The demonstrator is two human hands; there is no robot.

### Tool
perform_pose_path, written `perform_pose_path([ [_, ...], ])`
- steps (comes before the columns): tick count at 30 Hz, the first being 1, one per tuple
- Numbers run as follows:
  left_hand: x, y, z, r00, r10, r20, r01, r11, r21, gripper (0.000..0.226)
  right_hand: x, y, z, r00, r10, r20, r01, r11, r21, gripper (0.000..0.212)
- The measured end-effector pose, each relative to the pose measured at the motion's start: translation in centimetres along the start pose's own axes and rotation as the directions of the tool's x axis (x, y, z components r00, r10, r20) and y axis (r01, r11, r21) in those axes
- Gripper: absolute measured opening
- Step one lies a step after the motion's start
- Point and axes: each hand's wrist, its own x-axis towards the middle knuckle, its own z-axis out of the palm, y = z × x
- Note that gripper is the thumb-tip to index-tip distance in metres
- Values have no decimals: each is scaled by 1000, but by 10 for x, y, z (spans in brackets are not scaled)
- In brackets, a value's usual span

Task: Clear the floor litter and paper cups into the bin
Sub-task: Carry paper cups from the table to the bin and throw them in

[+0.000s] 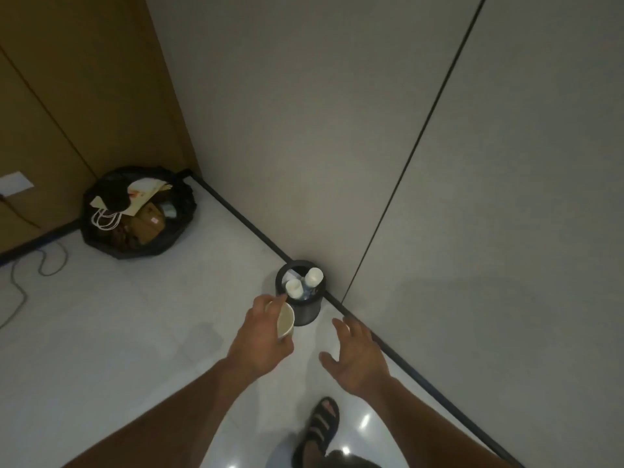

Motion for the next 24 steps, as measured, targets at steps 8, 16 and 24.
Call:
perform_pose_path([
  [8,128,-4,11,993,-119,-15,117,988,-99,80,130,18,-47,996,-58,70,62,996,-60,77],
  [16,258,-51,33,988,-148,49,154,977,-148,82,257,10,-45,993,11,121,-9,1000,-17,76],
  [24,371,-143,125,982,-176,72,186,965,-183,80,393,43,33,988,52,143,-59,997,45,75],
])
